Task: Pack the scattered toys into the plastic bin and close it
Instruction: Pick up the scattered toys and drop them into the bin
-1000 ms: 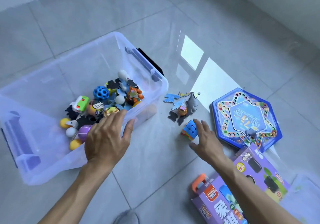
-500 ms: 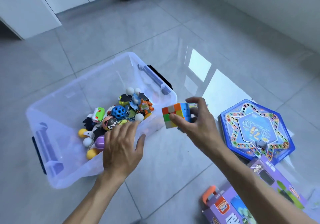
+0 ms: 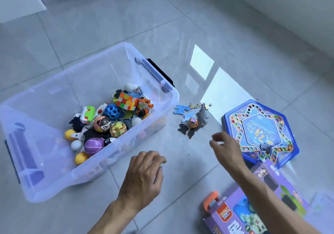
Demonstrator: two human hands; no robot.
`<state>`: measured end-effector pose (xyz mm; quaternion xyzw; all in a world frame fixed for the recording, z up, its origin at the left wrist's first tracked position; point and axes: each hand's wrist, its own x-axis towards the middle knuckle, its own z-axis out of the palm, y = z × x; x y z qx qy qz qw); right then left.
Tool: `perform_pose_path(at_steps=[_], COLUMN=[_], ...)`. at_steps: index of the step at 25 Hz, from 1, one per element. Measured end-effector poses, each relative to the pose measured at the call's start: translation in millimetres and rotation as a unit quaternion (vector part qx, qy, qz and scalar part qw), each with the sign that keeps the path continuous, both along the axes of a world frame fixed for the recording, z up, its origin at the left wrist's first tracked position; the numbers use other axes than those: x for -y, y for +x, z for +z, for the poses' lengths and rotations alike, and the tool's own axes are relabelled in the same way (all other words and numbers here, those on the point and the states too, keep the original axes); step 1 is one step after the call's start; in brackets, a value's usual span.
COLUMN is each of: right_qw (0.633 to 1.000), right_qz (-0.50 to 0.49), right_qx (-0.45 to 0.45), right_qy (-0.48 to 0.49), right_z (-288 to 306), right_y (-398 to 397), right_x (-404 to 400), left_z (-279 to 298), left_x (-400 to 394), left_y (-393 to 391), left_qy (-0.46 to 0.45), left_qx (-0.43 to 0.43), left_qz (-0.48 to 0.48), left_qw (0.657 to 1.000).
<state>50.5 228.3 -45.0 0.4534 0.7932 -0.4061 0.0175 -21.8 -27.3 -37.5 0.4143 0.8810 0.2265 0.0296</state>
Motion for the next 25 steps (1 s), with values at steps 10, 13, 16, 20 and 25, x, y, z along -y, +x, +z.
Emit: perform_pose_path(at_steps=[10,13,16,20,25], right_qw=[0.93,0.865,0.863,0.98,0.971], right_qz=[0.308,0.416,0.421,0.104,-0.195], right_qx=[0.079,0.121,0.078,-0.068,-0.022], right_qy=[0.186,0.253,0.268,0.154,-0.134], right_z=[-38.1,-60.0,-79.9,-76.3,-62.7], right_y=[-60.5,-80.5,-81.9,-73.3,-72.3], right_x=[-23.0,-28.4,-30.4,-33.6,-80.9], left_z=[-55.4,-73.7,-89.5,-97.3,-101.7], left_x=[-92.9,-125.8,-147.1,-151.8,-147.8], left_y=[-49.6,-67.8,-76.2,-71.9,-69.0], left_qy=[-0.17,-0.228,-0.251,-0.209,-0.157], left_qx=[0.011,0.029,0.077,0.11,0.257], left_qz=[-0.088,-0.079,-0.089,-0.047,0.086], left_qw=[0.981,0.97,0.961,0.971,0.95])
